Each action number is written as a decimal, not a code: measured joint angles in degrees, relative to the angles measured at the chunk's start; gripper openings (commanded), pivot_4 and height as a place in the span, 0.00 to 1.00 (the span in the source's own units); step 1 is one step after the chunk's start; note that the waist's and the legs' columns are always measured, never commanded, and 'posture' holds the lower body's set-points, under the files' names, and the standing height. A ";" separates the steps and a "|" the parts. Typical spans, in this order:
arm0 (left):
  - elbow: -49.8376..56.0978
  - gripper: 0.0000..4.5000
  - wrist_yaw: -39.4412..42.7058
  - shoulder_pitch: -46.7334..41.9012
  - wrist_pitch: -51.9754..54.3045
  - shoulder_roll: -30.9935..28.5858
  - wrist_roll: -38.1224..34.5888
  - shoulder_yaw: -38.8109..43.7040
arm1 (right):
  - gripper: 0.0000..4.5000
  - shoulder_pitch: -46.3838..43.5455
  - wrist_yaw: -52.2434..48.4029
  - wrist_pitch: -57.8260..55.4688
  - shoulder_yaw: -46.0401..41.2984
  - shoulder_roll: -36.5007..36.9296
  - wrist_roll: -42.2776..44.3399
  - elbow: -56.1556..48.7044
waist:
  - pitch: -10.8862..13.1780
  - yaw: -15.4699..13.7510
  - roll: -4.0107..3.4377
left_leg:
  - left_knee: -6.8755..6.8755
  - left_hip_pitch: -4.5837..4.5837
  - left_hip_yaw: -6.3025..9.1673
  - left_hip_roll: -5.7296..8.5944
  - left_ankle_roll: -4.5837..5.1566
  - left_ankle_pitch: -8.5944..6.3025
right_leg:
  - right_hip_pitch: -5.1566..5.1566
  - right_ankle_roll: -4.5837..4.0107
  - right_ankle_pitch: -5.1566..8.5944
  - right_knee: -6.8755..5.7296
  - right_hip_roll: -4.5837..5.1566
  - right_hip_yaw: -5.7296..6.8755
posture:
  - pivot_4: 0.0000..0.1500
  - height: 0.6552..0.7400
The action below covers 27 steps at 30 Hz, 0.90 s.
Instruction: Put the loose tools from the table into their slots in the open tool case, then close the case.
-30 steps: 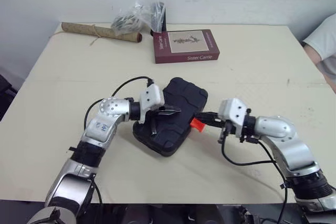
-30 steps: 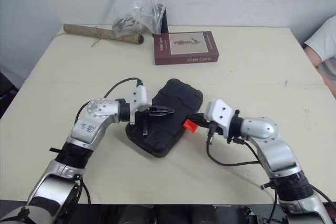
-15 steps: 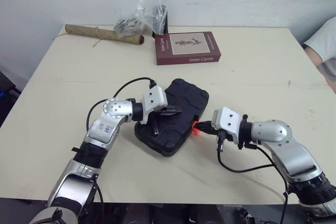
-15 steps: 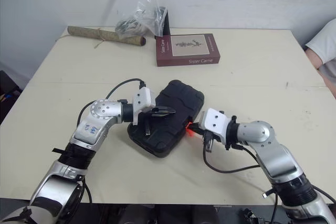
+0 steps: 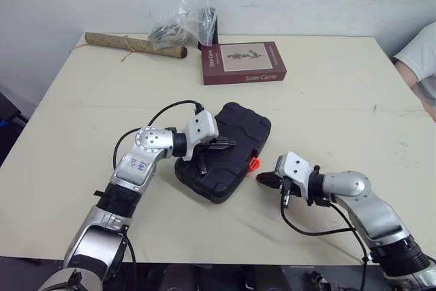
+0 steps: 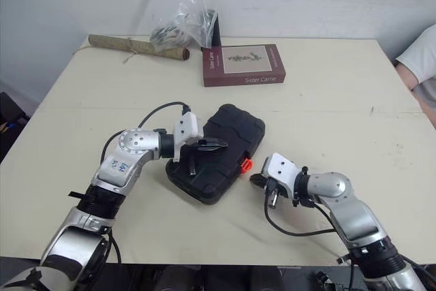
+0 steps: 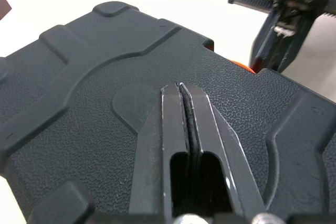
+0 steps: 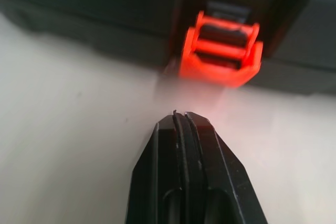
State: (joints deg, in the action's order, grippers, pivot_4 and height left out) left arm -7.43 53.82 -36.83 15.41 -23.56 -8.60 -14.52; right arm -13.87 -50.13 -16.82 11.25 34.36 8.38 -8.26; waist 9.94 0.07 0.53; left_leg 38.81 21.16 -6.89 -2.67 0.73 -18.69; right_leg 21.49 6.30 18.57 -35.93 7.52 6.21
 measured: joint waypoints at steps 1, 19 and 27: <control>0.03 0.00 -0.01 -0.11 0.26 0.00 0.08 -0.07 | 0.02 -0.49 0.68 0.67 0.14 -1.53 -0.27 1.16 | -0.01 0.00 -0.01 | 0.00 0.00 -0.01 0.00 0.00 0.00 | 0.00 0.00 0.00 -0.01 0.01 -0.01 | 1.00 1.00; -1.59 0.00 -0.42 -0.24 0.75 1.54 1.91 0.06 | 0.02 0.42 0.21 5.81 -5.36 -10.91 4.16 6.05 | -0.19 1.81 -0.12 | -0.60 -0.23 -0.08 -0.07 -0.22 0.19 | 0.10 -0.14 -0.07 -0.01 -0.05 -0.10 | 1.00 1.00; -1.58 0.00 -0.30 0.65 0.15 1.58 1.90 0.02 | 0.02 -5.65 -3.00 0.08 -6.44 -7.00 9.42 -5.07 | -0.53 1.62 -0.21 | -0.85 -0.62 -0.16 -0.19 -0.30 0.11 | -0.11 -0.28 0.01 0.07 0.05 -0.20 | 1.00 1.00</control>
State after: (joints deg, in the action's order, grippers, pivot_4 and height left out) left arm -9.01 53.52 -36.18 15.56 -21.98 -6.70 -14.50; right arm -19.52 -53.13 -16.73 4.81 27.37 17.81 -13.33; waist 9.41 1.69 0.32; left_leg 37.96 20.53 -7.04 -2.86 0.43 -18.58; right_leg 21.38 6.02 18.58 -35.87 7.57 6.00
